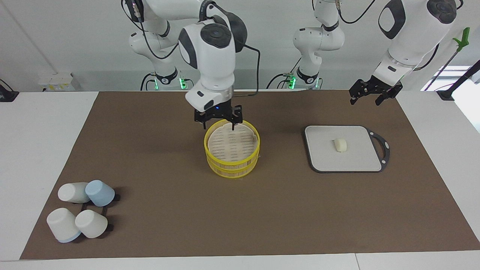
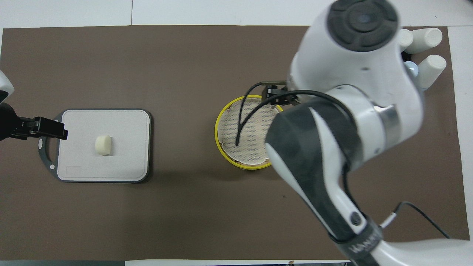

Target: Place bun in steamer

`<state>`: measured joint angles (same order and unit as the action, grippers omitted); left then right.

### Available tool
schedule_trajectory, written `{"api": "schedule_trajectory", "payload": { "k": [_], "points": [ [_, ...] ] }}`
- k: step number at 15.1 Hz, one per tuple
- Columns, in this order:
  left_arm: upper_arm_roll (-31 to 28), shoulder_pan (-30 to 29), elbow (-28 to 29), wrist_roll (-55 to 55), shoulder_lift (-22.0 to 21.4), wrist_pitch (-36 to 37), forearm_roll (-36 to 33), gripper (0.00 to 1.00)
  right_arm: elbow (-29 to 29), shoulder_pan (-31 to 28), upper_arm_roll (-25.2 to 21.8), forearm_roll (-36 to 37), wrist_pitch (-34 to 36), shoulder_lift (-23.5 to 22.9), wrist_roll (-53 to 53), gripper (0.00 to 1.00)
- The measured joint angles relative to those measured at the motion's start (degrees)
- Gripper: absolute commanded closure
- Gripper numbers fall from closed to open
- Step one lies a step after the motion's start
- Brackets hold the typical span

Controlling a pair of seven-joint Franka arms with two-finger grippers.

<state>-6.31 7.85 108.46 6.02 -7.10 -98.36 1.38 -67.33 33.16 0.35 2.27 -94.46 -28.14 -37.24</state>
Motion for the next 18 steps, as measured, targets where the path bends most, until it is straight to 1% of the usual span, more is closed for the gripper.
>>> {"api": "schedule_trajectory", "payload": {
  "k": [3, 5, 7, 9, 11, 12, 13, 14, 17, 18],
  "points": [
    [-0.3, -0.1, 5.4, 0.5, -0.6, -4.9, 0.0, 0.0, 0.1, 4.3, 0.0, 0.1, -4.2, -2.4, -4.4, 0.0],
    [-0.3, -0.2, 8.9, 0.6, -0.6, -8.6, 0.0, 0.0, -1.8, 7.2, 0.0, 0.2, -7.0, -3.4, -6.2, 0.0],
    [-0.4, -0.4, 12.5, 0.7, -0.6, -12.7, 0.0, 0.0, -5.4, 9.1, 0.0, 0.5, -10.7, -3.4, -7.2, 0.0],
    [-0.4, -0.6, 15.9, 0.8, -0.6, -17.3, 0.0, 0.0, -9.7, 9.4, 0.0, 0.8, -15.1, -2.6, -7.3, 0.0],
    [-0.4, -0.7, 17.7, 0.8, -0.4, -19.6, 0.0, 0.0, -13.6, 9.2, -0.2, 0.8, -18.1, -1.3, -7.3, 0.0],
    [-0.3, -0.7, 18.2, 0.9, -0.3, -20.2, 0.0, 0.0, -14.9, 9.1, -0.3, 0.8, -18.6, -0.7, -7.3, 0.02],
    [-0.2, -0.7, 18.7, 0.9, -0.1, -21.2, 0.0, 0.0, -15.7, 9.1, -0.4, 0.8, -19.0, -0.1, -7.3, 0.14],
    [0.0, -0.7, 19.8, 0.9, 0.3, -23.2, 0.0, 0.0, -16.3, 9.1, -0.4, 0.8, -19.4, 0.2, -7.3, 0.29],
    [0.3, -0.6, 25.5, 0.9, 1.7, -33.0, 0.0, 0.0, -17.6, 8.9, -0.4, 0.8, -20.7, 0.9, -6.2, 0.56],
    [0.4, -0.5, 27.1, 1.0, 2.6, -36.4, 0.0, 0.0, -17.8, 8.7, -0.4, 0.8, -20.9, 1.0, -5.6, 0.61]
  ]
}}
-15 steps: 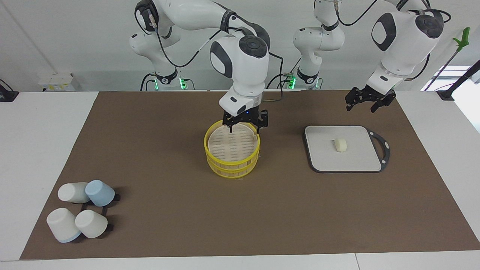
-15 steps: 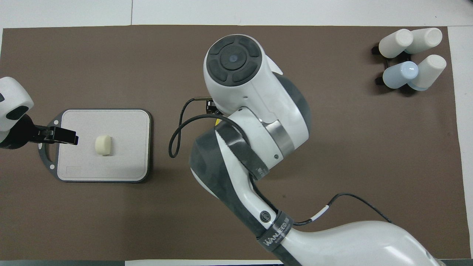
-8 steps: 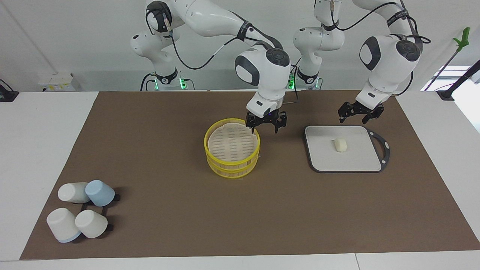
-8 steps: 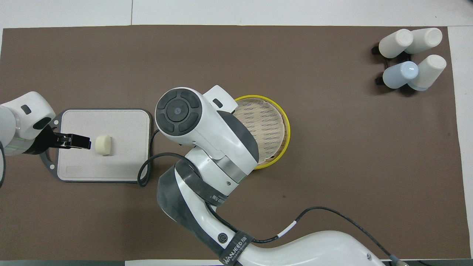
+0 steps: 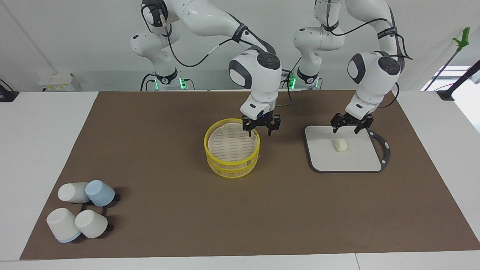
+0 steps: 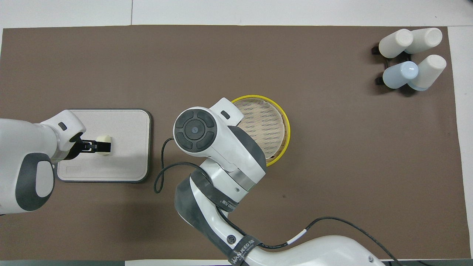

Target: Place bun in steamer

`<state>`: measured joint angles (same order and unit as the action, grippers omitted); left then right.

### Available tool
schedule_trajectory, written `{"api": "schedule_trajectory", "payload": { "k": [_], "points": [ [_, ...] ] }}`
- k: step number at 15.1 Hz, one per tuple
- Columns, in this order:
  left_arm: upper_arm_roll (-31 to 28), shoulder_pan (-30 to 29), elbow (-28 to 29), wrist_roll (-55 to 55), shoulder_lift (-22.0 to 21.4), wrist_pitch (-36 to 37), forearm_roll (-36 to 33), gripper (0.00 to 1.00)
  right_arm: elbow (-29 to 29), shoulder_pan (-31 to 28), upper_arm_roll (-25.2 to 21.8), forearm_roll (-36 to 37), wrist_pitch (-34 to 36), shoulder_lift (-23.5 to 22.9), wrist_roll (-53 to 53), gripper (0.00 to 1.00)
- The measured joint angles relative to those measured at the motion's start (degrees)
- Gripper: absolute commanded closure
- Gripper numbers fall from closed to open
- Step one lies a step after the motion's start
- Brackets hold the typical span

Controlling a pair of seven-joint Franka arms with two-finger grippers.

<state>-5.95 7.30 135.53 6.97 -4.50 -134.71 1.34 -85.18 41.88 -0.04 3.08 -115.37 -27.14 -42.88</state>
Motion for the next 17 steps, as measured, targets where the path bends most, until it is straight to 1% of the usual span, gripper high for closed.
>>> {"api": "schedule_trajectory", "payload": {
  "k": [3, 7, 8, 9, 11, 12, 14, 15, 17],
  "points": [
    [0.1, 0.1, 1.3, 0.0, 3.7, -6.2, 0.0, 0.0, -0.4, -0.7, 0.0, 0.0, -0.6, 0.1, 0.7, 0.61],
    [0.1, 0.2, 1.3, 1.5, 5.6, -8.5, 0.0, 0.0, -1.6, -0.8, 0.1, 0.0, -2.6, 0.2, 0.7, 0.61],
    [0.0, 0.2, 1.3, 2.3, 5.6, -8.5, 0.0, 0.02, -2.2, -0.8, 0.1, 0.0, -3.3, 0.3, 0.7, 0.61],
    [-0.1, 0.2, 1.3, 3.0, 5.6, -8.5, 0.0, 0.06, -2.8, -0.8, 0.1, 0.0, -4.1, 0.4, 0.7, 0.66],
    [-0.2, 0.0, 1.3, 3.7, 5.6, -8.5, 0.0, 0.19, -3.8, -0.8, 0.1, 0.0, -4.8, 0.6, 0.7, 0.9],
    [-0.2, -0.2, 1.3, 3.9, 5.6, -8.5, 0.0, 0.29, -4.0, -0.8, 0.1, 0.0, -4.8, 0.7, 0.7, 1.0],
    [-0.4, -0.3, 1.3, 4.1, 5.6, -8.6, 0.0, 0.53, -4.2, -0.8, 0.1, -0.1, -4.7, 1.1, 0.7, 1.0],
    [-0.4, -0.3, 1.3, 4.1, 5.6, -8.6, 0.0, 0.6, -4.0, -0.7, 0.3, -0.3, -4.8, 1.2, 0.8, 1.0],
    [-0.4, -0.3, 1.3, 4.2, 5.6, -8.6, 0.0, 0.65, -3.3, -0.8, 0.2, -0.7, -3.1, 1.4, 0.9, 1.0]
  ]
}}
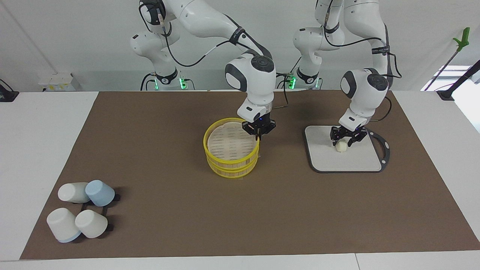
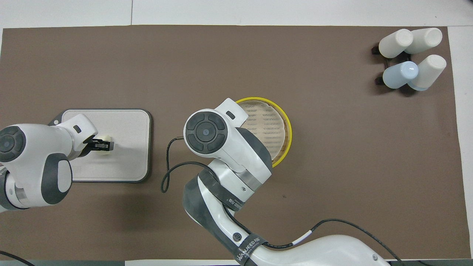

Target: Place bun in steamer

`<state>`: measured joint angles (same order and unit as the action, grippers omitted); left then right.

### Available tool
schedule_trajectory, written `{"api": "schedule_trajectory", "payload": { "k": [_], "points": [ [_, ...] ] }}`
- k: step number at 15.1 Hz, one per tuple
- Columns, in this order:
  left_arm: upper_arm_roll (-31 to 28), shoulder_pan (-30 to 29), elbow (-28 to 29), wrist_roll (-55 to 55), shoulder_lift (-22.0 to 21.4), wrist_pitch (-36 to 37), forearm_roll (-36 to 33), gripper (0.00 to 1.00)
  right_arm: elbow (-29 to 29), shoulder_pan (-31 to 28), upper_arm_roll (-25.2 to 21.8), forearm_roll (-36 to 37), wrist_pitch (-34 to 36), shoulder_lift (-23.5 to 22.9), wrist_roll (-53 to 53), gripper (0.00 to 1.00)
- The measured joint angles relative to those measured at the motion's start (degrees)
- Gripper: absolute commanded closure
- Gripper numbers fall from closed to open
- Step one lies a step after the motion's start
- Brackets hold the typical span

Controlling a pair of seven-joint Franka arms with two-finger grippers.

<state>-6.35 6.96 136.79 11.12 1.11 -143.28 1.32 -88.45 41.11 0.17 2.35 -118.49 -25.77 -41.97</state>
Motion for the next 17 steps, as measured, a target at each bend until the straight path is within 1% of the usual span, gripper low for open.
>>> {"api": "schedule_trajectory", "payload": {
  "k": [1, 2, 4, 6, 7, 8, 9, 11, 13, 15, 17],
  "points": [
    [0.0, 0.0, 0.0, 0.0, 0.0, 0.0, 0.0, 0.68, 0.8, 0.0, 0.0, 0.0, 1.9, 0.1, 0.0, 1.0],
    [0.0, 0.0, 0.0, 0.0, 0.0, 0.0, 0.0, 0.69, 2.5, 0.0, -0.1, 0.0, 5.0, 0.1, 0.0, 1.0],
    [0.0, 0.0, 0.0, 0.0, 0.0, 0.0, 0.0, 0.69, 8.1, -1.1, -0.7, 0.0, 12.6, 0.2, -0.1, 1.0],
    [0.0, 0.0, -0.1, -0.1, 0.0, 0.1, 0.0, 0.69, 13.8, -5.2, -0.7, 0.0, 19.4, 1.0, 2.5, 1.0],
    [0.1, 0.1, -0.6, -0.9, 0.0, 0.9, 0.0, 0.69, 15.3, -7.6, -0.7, -0.1, 21.6, 2.1, 4.8, 1.0],
    [0.3, 0.5, -2.0, -3.0, 0.0, 3.4, 0.0, 0.7, 16.1, -9.8, -0.8, -0.1, 23.4, 3.4, 7.2, 1.0],
    [0.4, 1.8, -4.7, -6.4, -0.1, 7.6, 0.1, 0.72, 16.4, -11.9, -0.8, -0.2, 25.7, 4.9, 9.9, 1.0],
    [0.8, 6.8, -12.8, -17.4, -0.1, 17.5, 0.1, 0.73, 16.5, -15.6, -0.9, -0.2, 30.2, 7.5, 16.5, 1.0],
    [1.1, 14.1, -21.5, -31.8, 0.4, 25.2, 0.1, 0.75, 16.4, -19.2, -1.0, -0.2, 33.2, 9.1, 22.6, 1.0],
    [1.4, 22.1, -28.5, -46.4, 2.2, 28.5, 0.1, 0.75, 16.3, -23.3, -1.0, -0.2, 34.2, 9.7, 27.7, 1.0],
    [1.6, 29.4, -31.8, -57.7, 4.4, 28.0, 0.1, 0.75, 15.9, -27.0, -1.1, -0.2, 34.2, 9.7, 32.1, 1.0]
  ]
}}
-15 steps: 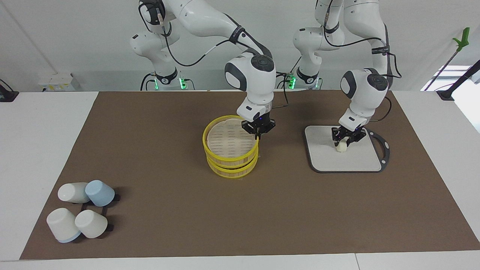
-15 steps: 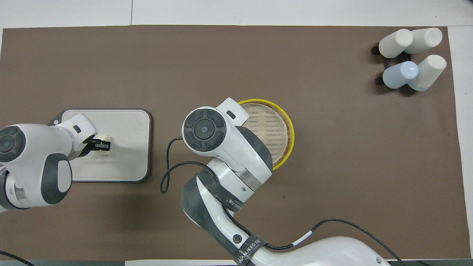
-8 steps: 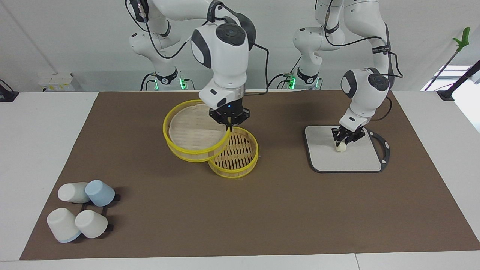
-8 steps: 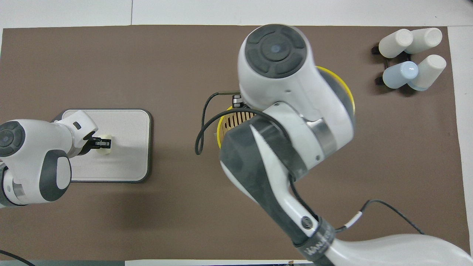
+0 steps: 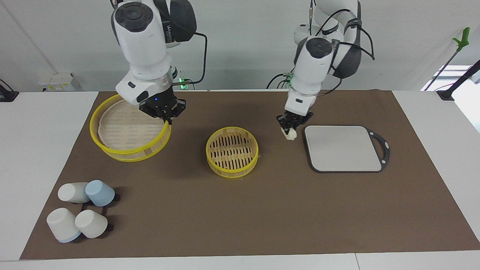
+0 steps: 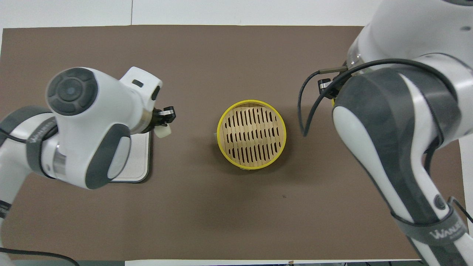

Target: Place bun in steamer

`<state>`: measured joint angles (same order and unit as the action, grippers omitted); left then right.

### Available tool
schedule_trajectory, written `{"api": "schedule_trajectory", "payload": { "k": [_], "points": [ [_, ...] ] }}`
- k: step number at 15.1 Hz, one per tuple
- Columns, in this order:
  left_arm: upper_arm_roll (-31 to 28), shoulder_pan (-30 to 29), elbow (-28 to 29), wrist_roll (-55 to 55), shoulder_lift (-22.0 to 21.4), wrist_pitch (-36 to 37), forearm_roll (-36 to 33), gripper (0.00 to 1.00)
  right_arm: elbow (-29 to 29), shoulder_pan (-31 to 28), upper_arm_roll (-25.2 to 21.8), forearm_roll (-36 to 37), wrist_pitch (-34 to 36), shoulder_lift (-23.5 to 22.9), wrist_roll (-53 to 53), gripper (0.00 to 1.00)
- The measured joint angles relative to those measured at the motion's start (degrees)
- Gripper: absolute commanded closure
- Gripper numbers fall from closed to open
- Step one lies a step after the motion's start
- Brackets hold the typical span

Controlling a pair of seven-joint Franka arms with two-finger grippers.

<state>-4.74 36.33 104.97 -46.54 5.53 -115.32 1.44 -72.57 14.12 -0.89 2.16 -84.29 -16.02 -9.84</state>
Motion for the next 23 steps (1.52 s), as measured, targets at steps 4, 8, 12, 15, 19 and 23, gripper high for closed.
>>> {"api": "schedule_trajectory", "payload": {
  "k": [4, 8, 12, 15, 19, 23],
  "points": [
    [0.1, 10.7, -0.5, -9.8, 5.6, -9.0, 0.0, 0.75, -2.4, -4.3, 0.0, 0.0, -3.6, 0.0, 3.0, 1.0],
    [-0.1, 14.6, -0.4, -10.3, 12.9, -15.5, -0.1, 0.75, -5.9, -6.1, 0.0, 0.0, -8.2, 0.8, 4.9, 1.0],
    [-0.3, 15.2, -0.7, -10.3, 17.1, -18.8, -0.1, 0.45, -7.0, -7.3, 0.0, 0.0, -8.5, 1.5, 5.4, 1.0],
    [-0.4, 15.1, -0.8, -10.3, 17.0, -18.7, -0.2, 0.0, -7.2, -7.3, 0.0, 0.0, -8.6, 1.7, 5.4, 1.0],
    [-1.1, 14.9, -1.1, -10.3, 16.5, -16.5, -0.2, 0.0, -7.2, -6.9, 0.5, 0.0, -8.6, 1.8, 5.4, 1.0],
    [-2.0, 9.7, -2.7, -10.0, 8.8, -3.4, -0.3, 0.0, -7.3, -3.9, 1.2, -0.1, -8.4, 1.9, 5.4, 1.0]
  ]
}}
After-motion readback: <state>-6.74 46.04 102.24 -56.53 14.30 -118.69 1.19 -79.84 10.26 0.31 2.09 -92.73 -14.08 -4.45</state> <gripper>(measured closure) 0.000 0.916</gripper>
